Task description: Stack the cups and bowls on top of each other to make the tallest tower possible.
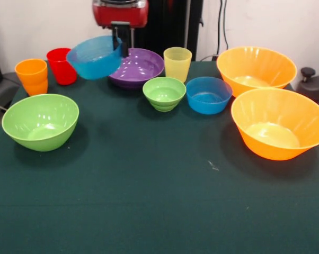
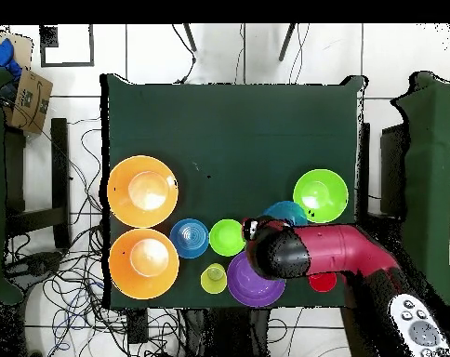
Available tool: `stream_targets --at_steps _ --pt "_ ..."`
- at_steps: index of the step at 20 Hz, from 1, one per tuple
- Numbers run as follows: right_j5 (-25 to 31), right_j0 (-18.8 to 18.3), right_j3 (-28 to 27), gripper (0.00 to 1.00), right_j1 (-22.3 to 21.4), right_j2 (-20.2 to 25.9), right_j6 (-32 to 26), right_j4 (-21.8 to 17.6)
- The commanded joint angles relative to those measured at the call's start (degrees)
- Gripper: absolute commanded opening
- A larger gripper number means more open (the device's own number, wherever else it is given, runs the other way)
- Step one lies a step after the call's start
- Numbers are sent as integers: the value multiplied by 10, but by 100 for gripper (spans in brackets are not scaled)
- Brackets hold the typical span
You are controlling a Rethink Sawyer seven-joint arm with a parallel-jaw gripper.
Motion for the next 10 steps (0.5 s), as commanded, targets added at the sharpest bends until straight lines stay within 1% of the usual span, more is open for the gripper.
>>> stream_targets --at_steps 1,3,4,5,6,7,10 --pt "-26 97 -41 0 68 0 83 32" --pt "-19 124 -70 0 85 -12 96 44" --pt "-19 130 -77 0 93 -16 100 50" --pt "-16 149 -95 0 101 -32 112 49" --pt "-15 160 -105 0 106 -42 117 46" --pt "-19 174 -121 0 120 -57 127 41" --pt "-34 203 -139 0 144 -97 145 25"
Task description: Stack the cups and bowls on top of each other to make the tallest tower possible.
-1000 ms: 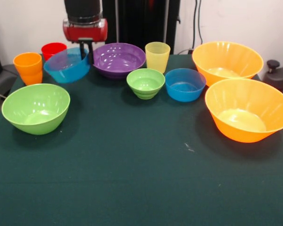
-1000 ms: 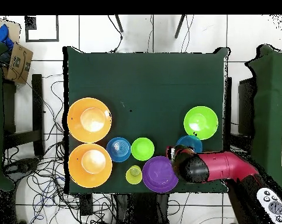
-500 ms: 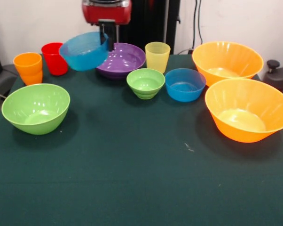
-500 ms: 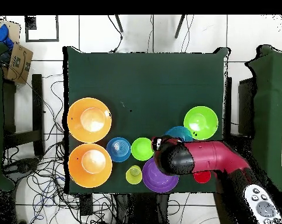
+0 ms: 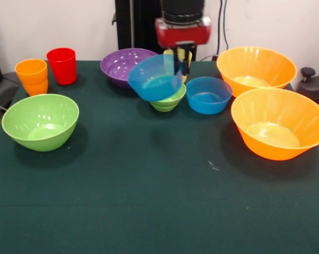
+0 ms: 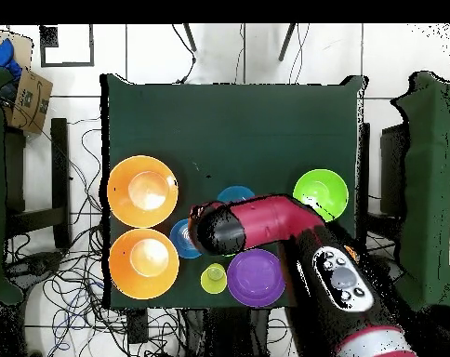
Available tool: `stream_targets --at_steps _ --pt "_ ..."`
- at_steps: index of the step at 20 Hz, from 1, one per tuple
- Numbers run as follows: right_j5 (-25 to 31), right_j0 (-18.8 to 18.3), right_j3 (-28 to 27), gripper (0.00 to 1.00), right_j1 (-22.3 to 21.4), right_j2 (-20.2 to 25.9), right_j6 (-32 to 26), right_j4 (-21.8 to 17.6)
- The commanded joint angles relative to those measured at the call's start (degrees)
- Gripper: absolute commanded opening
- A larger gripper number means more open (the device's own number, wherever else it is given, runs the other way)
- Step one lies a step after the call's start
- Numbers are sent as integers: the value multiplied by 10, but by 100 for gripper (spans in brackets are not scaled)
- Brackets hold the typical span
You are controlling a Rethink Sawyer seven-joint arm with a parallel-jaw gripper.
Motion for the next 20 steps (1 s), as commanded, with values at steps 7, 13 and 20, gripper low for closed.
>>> stream_targets --at_steps 7,13,20 --pt "-66 83 -103 0 108 -107 118 -9" --pt "-21 67 -108 0 106 -81 79 28" --pt "-14 63 -149 0 134 -87 45 9"
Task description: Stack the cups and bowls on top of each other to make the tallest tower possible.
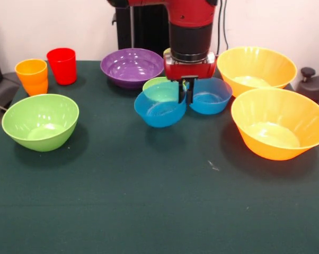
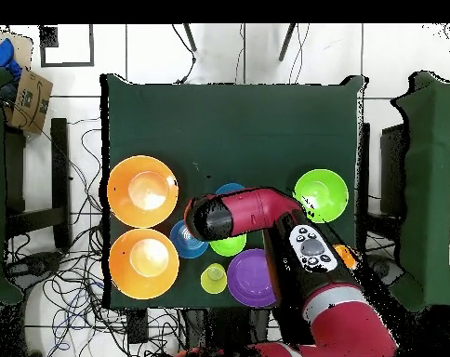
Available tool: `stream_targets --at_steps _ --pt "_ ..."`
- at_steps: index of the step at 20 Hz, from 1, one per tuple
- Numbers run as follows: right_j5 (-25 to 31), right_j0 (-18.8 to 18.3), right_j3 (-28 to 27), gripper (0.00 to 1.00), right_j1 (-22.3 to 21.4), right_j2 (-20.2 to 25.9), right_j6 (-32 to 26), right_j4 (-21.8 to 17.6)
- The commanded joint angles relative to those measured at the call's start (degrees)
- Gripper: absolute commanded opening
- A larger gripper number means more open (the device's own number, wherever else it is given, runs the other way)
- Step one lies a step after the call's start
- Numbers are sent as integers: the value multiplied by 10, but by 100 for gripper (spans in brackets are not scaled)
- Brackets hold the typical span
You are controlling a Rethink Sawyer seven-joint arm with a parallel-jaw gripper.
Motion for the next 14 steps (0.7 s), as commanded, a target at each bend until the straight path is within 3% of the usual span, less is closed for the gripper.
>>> stream_targets --at_steps 1,6,14 --pt "30 -3 -74 0 31 -3 11 4" --pt "43 21 -108 0 34 -16 16 0" --pt "96 2 -116 0 22 -2 -27 7"
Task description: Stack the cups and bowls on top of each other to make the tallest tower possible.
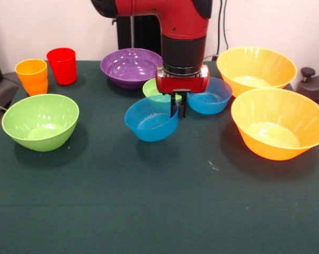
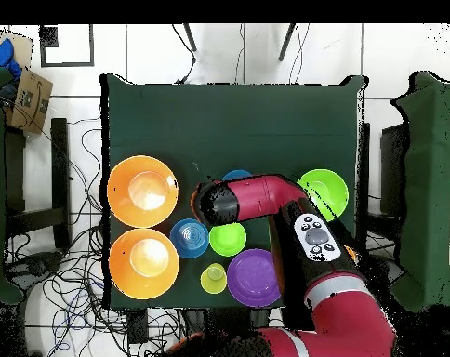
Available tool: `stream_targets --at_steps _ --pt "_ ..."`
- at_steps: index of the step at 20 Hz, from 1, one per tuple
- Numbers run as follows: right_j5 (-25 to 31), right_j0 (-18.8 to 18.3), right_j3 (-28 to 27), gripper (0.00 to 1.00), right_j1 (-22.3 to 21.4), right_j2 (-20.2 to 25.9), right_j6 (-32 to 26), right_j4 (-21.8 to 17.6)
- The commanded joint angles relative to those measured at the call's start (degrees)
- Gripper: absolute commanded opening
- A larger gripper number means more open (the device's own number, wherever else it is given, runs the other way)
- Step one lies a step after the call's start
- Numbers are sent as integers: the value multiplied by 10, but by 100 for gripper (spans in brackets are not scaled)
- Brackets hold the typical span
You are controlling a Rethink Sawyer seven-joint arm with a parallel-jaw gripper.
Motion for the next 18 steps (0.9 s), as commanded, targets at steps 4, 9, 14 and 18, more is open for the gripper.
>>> stream_targets --at_steps 4,9,14,18 --pt "87 -5 -57 0 -8 3 -30 -2" --pt "88 -13 -56 0 -11 2 -35 -7" --pt "80 -12 -54 0 -1 7 -30 -5" --pt "75 -12 -50 0 1 10 -28 -4"
